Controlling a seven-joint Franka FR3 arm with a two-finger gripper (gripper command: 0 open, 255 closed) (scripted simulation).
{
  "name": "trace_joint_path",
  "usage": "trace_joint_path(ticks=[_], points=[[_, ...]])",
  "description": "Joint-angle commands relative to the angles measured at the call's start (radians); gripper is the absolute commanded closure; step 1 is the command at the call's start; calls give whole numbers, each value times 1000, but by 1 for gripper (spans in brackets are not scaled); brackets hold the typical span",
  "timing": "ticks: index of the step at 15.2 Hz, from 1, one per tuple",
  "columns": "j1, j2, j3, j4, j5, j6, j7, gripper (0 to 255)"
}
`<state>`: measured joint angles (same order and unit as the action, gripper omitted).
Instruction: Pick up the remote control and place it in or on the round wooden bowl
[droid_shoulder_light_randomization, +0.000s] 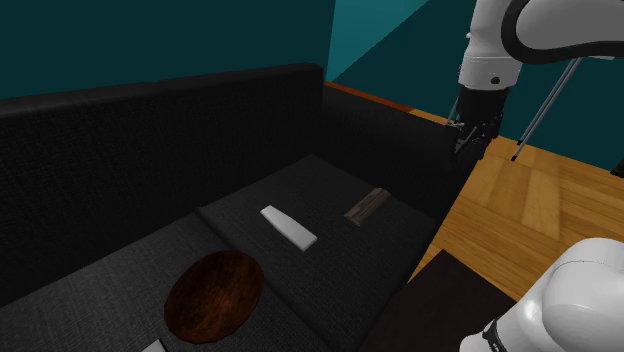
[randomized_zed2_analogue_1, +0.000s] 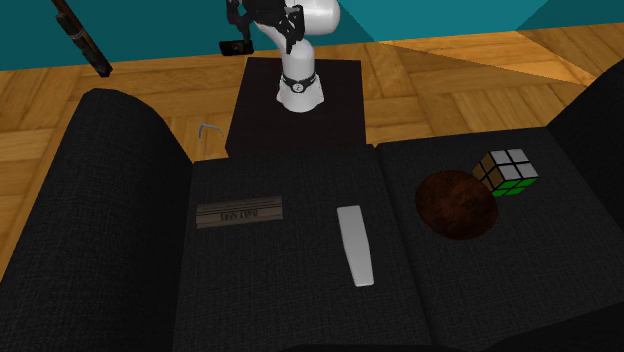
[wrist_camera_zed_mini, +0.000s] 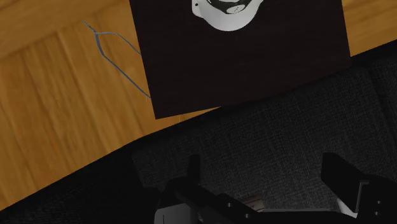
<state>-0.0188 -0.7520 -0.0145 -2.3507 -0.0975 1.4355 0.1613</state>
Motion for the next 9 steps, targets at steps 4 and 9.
trace_joint_path(ticks=[4,9], points=[[16,76,15,-14,18,90,13,0],[41,222,41,-12,43,234,31,0]])
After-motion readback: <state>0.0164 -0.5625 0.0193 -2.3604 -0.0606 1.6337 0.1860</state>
